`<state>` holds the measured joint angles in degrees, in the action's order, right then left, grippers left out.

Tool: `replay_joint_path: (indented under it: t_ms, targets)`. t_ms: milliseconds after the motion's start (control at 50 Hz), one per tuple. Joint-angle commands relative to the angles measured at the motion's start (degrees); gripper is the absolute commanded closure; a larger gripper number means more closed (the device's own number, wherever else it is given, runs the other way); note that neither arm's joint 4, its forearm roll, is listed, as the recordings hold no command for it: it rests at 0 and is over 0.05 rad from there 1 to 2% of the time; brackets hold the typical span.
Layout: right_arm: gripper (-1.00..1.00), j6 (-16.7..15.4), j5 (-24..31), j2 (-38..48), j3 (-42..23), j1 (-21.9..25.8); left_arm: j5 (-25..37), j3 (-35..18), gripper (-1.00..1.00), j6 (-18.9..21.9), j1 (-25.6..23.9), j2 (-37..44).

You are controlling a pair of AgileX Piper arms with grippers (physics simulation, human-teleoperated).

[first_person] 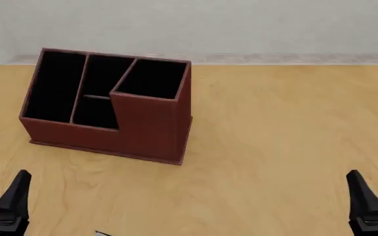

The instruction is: Pick up the book and place it in the left compartment of the caddy.

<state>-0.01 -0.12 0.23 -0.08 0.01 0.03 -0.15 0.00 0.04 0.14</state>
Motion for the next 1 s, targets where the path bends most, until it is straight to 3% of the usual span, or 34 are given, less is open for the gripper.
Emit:
replay_joint_path:
  t_ms: [20, 580, 620, 680, 700, 760, 860, 920, 1000]
  targets:
    - [-1.0, -0.1, -0.1, 0.27, -0.14, 0.01, -0.22, -0.05, -1.0, -0.01, -0.04, 0.34]
    - [-1.0, -0.05, 0.54, -0.03, -0.49, -0.02, 0.03, -0.23, -1.0, 0.0, -0.59, 0.4]
    - [-1.0, -0.08, 0.54, -0.03, -0.49, 0.0, -2.11, -0.4, -1.0, -0.64, -1.51, 5.79]
    - [-1.0, -0.06, 0.54, -0.03, -0.49, 0.0, 4.67, -5.65, -1.0, 3.31, -4.65, 0.09]
    - [-1.0, -0.07, 0.54, -0.03, -0.49, -0.01, 5.79, -7.52, -1.0, 1.59, -5.74, 3.52]
    - [-1.0, -0.07, 0.54, -0.03, -0.49, -0.01, 8.66, -10.33, -1.0, 3.87, -6.57, 4.04]
    - [-1.0, -0.06, 0.53, -0.04, -0.49, 0.0, 14.91, -17.27, -1.0, 13.53, -14.36, 4.26]
    - [-1.0, -0.07, 0.54, -0.03, -0.49, 0.0, 17.04, -19.91, -1.0, 14.42, -16.34, 5.73]
    - [-1.0, -0.07, 0.53, -0.04, -0.49, -0.01, 19.96, -24.6, -1.0, 19.11, -19.59, 8.4]
